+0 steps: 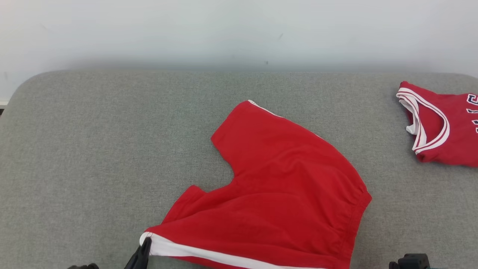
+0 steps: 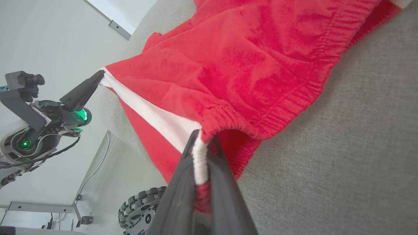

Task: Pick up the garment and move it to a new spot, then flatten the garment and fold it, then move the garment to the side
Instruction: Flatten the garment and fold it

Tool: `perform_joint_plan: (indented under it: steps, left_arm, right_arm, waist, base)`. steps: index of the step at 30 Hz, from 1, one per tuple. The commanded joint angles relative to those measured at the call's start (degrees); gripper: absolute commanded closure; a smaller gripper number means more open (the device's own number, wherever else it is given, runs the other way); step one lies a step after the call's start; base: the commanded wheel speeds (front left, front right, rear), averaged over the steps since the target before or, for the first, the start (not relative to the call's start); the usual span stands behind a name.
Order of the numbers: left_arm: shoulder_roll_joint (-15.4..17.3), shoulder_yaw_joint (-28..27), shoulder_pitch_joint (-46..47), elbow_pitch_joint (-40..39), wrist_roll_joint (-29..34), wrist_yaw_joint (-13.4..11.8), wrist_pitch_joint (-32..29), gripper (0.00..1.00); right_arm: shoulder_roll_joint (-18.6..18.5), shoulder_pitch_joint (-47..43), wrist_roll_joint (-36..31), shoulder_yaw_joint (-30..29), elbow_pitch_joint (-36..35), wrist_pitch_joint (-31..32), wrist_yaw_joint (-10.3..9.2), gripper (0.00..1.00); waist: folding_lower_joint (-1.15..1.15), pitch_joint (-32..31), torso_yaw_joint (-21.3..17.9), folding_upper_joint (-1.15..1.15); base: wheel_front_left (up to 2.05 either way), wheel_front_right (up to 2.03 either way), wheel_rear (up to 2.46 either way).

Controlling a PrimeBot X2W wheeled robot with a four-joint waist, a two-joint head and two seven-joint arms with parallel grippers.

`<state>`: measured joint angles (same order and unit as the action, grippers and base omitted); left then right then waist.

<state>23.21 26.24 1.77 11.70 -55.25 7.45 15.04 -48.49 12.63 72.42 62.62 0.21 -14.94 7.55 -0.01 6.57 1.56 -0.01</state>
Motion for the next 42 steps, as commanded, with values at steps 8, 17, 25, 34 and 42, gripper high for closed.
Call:
perform_joint_plan:
  steps: [8, 17, 25, 34, 42]
  left_arm:
    - [0.5, -1.8, -1.9, -3.1, 4.7, 0.0, 0.2, 1.00]
    - [5.2, 0.4, 8.2, -6.5, 5.4, 0.0, -1.8, 1.00]
    - [9.6, 5.6, 27.2, -5.1, 3.8, 0.0, -10.8, 1.00]
    - [12.1, 13.1, 47.2, 2.8, 1.8, 0.0, -18.5, 1.00]
    - [10.7, 21.1, 59.4, 12.4, 0.0, 0.0, -20.4, 1.00]
  right_arm:
    - [1.4, 0.3, 0.2, -0.8, -1.9, -0.2, -0.11, 1.00]
    - [2.1, 1.7, 4.3, -6.7, -5.3, -0.2, -0.11, 1.00]
    - [4.0, 6.8, 7.5, -10.0, -5.6, -0.2, -0.11, 1.00]
    - [8.8, 15.7, 7.1, -11.5, 0.9, -0.2, -0.11, 1.00]
    - [12.8, 19.6, 5.0, -13.1, 5.6, -0.2, -0.11, 1.00]
  waist:
    - [0.01, 0.1, -1.2, 0.01]
    - [0.01, 2.1, -4.6, 0.01]
    - [0.01, 7.7, -9.6, 0.01]
    - [0.01, 14.0, -14.1, 0.01]
    - [0.01, 17.2, -15.6, 0.01]
  base:
    - [0.00, 0.00, 0.00]
    - [0.00, 0.00, 0.00]
    - [0.00, 0.00, 0.00]
    - [0.00, 0.00, 0.00]
    - [0.00, 0.00, 0.00]
